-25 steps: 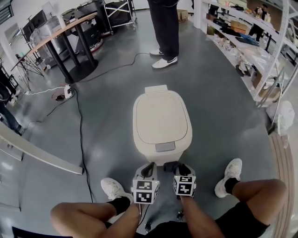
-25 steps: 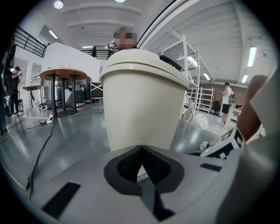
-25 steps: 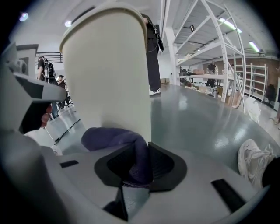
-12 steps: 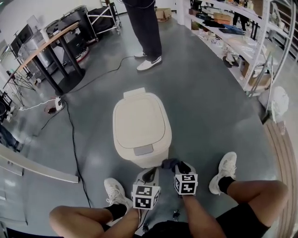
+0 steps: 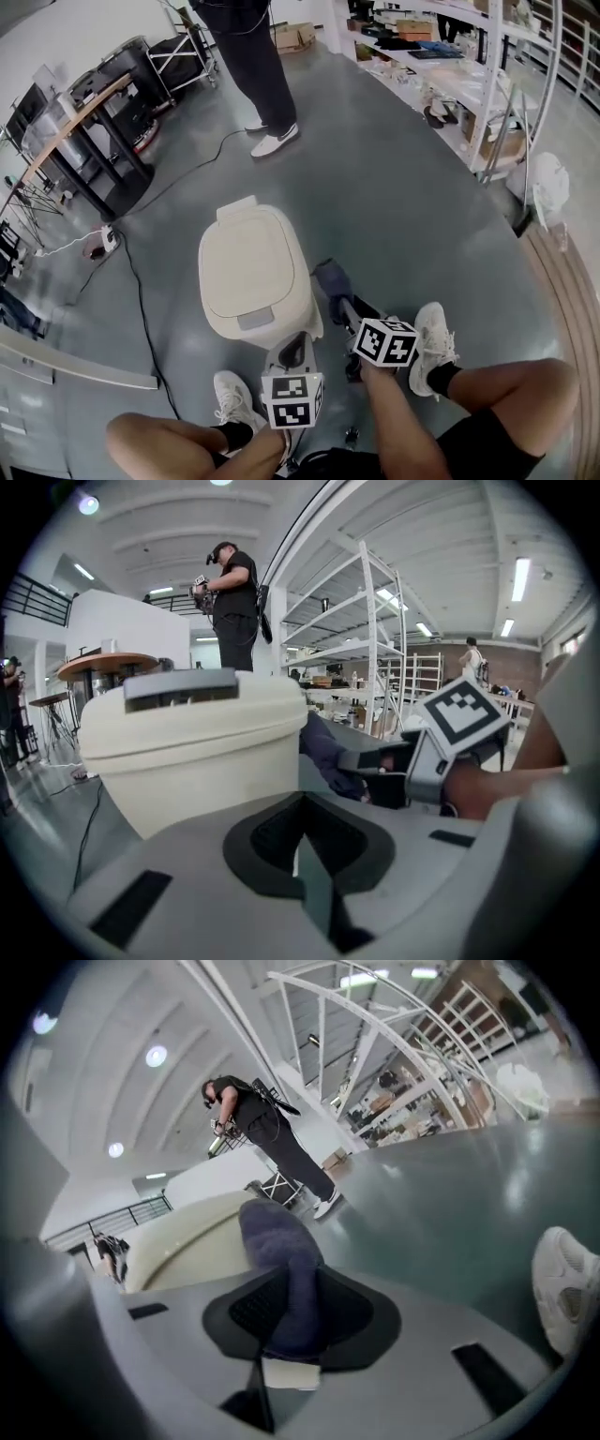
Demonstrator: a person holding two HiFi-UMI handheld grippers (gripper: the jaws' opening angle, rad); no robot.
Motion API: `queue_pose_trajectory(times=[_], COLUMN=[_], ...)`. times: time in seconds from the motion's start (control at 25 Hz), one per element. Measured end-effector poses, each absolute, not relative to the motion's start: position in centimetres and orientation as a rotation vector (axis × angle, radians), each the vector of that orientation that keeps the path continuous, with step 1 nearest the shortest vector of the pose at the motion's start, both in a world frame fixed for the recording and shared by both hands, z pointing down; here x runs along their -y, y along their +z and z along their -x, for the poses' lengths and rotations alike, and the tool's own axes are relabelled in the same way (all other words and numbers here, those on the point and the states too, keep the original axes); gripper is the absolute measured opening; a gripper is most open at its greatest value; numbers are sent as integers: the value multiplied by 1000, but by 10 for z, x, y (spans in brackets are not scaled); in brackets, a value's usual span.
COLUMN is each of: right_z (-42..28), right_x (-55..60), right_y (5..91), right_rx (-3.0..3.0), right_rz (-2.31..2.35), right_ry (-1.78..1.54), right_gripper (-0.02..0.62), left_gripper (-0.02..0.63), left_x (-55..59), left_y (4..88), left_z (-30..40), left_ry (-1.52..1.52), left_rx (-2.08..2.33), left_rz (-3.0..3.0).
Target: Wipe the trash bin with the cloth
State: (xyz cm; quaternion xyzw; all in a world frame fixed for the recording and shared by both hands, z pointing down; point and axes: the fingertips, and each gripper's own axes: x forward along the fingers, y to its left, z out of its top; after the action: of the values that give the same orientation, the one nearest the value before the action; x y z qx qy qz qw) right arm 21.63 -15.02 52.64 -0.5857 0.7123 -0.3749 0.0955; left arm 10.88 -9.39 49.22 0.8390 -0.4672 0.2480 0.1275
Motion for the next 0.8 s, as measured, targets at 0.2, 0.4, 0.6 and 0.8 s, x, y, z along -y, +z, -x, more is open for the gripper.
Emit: queue_pose_trajectory(times=[0.2,0.4,0.6,0.8], right_z=[-195,-182,-173,-168], right_x=[171,184,193,200], right_y=[479,467,475,484], right_rx=[-2161,-2184,-2251,-2291], right_rz=[1499,1410,1348,1302], right_ry=[-1153,-1174,-1223,-1231], right_gripper=[98,98,98,98], left_gripper=[-3,-2,-2,-2], left_x=[97,102,109,112], left_y=[469,466,476,487], left_z=[-125,-127,-125,-124], left_ry=[683,693,710,720], left_rx=[1389,1401,1401,1399], left_rz=[-2479,-2512,-2486,-2474])
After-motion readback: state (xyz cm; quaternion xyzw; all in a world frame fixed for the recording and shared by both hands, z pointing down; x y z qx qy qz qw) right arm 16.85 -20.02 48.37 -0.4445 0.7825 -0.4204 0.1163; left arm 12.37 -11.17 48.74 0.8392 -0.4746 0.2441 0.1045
